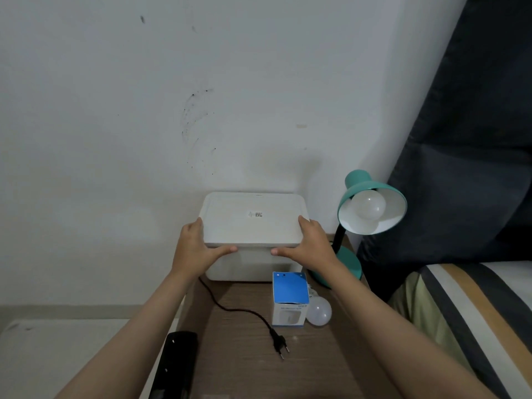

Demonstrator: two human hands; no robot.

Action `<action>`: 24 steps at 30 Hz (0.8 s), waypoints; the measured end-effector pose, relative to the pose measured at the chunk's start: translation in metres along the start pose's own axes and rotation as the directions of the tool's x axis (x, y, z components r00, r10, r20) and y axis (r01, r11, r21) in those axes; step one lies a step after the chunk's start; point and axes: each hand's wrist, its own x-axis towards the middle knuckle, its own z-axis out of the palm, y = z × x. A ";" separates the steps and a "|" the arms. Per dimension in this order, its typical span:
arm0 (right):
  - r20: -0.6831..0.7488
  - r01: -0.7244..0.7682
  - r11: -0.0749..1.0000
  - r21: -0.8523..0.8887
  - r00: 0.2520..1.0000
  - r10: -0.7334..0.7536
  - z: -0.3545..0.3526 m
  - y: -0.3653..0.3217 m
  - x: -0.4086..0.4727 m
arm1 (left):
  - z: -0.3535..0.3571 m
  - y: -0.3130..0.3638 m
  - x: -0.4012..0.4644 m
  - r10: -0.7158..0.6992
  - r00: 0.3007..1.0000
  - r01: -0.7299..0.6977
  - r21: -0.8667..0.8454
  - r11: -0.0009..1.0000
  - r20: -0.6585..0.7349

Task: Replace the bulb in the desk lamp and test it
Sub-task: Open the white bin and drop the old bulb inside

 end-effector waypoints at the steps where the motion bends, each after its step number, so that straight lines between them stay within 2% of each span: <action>1: -0.003 0.008 1.000 -0.002 1.000 -0.008 0.000 -0.001 -0.001 | 0.000 0.001 -0.001 0.000 1.000 0.000 -0.005 1.000 -0.015; 6: -0.017 0.000 1.000 -0.006 1.000 0.000 -0.001 -0.006 -0.005 | 0.000 0.005 0.000 0.018 0.997 -0.020 -0.014 1.000 -0.078; 11: -0.034 0.013 0.999 -0.050 0.999 -0.015 -0.004 -0.008 -0.005 | 0.001 0.006 -0.003 0.019 0.997 -0.021 -0.030 0.999 -0.070; 24: -0.038 0.001 0.999 -0.036 0.999 -0.002 -0.012 -0.017 -0.005 | 0.004 0.005 0.002 0.068 0.992 -0.079 -0.100 0.992 -0.106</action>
